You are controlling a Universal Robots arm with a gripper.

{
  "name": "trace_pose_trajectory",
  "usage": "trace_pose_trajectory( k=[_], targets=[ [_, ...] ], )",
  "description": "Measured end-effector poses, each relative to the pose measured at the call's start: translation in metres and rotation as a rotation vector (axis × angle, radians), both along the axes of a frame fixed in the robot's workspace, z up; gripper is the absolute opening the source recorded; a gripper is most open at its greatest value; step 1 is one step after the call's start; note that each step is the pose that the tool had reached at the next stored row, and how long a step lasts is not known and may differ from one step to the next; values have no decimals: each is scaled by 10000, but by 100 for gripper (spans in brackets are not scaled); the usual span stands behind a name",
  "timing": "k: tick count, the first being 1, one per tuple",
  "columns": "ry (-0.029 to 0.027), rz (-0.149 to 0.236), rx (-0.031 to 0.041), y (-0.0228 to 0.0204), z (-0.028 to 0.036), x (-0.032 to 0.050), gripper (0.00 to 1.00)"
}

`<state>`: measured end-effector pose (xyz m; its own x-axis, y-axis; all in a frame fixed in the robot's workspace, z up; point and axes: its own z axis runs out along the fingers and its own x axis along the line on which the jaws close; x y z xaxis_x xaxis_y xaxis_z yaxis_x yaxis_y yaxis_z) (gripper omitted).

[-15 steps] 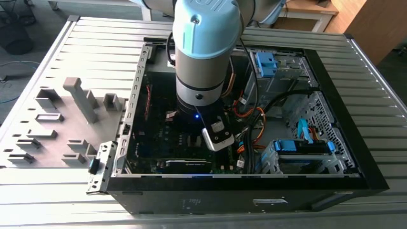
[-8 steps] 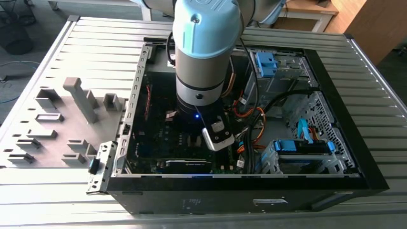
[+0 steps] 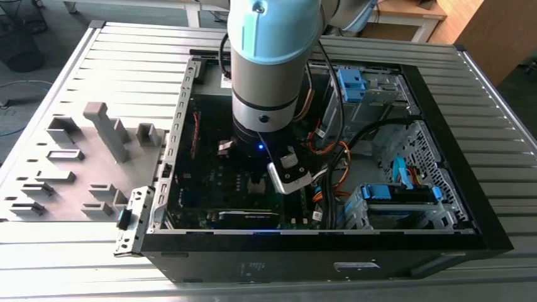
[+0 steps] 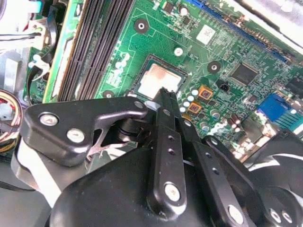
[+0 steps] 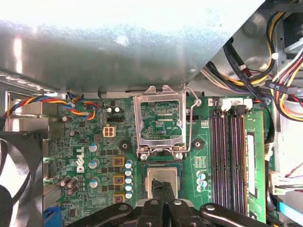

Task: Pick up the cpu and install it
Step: 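Place the cpu into insertion slot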

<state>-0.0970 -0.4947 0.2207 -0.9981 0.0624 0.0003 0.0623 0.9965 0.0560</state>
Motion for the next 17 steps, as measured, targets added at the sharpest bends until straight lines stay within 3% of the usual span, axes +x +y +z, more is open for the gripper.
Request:
trace_pose_trajectory(
  k=[17],
  targets=[
    [1, 45, -1, 0, 8, 0, 11]
  ],
)
